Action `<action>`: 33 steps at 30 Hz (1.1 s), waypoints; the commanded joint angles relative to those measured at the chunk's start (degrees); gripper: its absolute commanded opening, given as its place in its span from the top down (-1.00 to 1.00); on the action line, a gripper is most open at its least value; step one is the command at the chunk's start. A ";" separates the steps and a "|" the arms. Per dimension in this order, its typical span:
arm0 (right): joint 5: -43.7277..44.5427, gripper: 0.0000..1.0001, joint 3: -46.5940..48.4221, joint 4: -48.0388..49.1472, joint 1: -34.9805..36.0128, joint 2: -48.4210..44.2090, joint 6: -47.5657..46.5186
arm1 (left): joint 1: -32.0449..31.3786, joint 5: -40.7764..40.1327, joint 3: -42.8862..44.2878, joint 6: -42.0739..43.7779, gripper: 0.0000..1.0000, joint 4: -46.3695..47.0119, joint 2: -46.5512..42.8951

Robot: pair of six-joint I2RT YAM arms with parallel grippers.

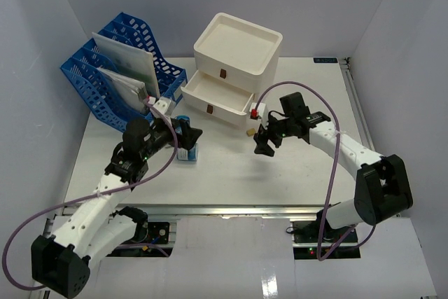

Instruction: Organize the desk

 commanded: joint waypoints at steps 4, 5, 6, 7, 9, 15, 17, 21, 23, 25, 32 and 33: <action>2.42 -0.66 3.97 1.97 5.66 3.64 0.85 | 0.08 -6.56 -7.88 -9.22 -0.96 -17.05 -10.36; 2.42 -0.66 4.27 2.27 5.89 4.04 1.28 | 0.08 -7.53 -8.17 -10.56 -0.96 -18.00 -10.76; 2.34 -0.66 4.34 2.35 5.82 4.21 1.37 | 0.08 -8.40 -8.24 -11.25 -0.96 -18.62 -10.91; 2.52 -0.66 4.21 2.35 5.86 4.25 1.37 | 0.04 -9.16 -8.02 -11.65 -0.96 -19.20 -10.51; 2.91 -0.67 3.75 2.53 5.85 4.18 1.14 | 0.00 -10.65 -7.48 -12.54 -0.96 -19.79 -9.11; 2.93 -0.70 0.92 3.93 5.64 2.97 1.28 | -0.01 -14.51 -4.56 -13.26 -0.96 -19.38 1.70; 2.07 -0.71 0.28 3.91 5.23 2.30 1.20 | -0.09 -14.16 -3.44 -13.08 -0.96 -18.97 6.11; -0.19 -0.72 -1.09 4.40 3.44 0.01 1.56 | -0.45 -14.46 -1.62 -12.06 -0.96 -17.99 11.15; -1.84 -0.72 -2.02 4.66 2.43 -0.61 1.63 | -0.64 -13.50 -1.05 -11.62 -0.96 -17.14 13.19; -2.58 -0.72 -2.47 4.67 1.92 -0.77 1.63 | -1.17 -12.94 -0.23 -11.53 -0.96 -16.75 15.28; -3.97 -0.72 -3.12 4.61 1.40 -1.37 1.63 | -3.34 -14.42 1.51 -11.44 -0.96 -16.13 20.11; -4.04 -0.72 -3.19 4.66 1.35 -1.55 1.63 | -3.79 -15.42 1.84 -11.34 -0.96 -16.16 20.72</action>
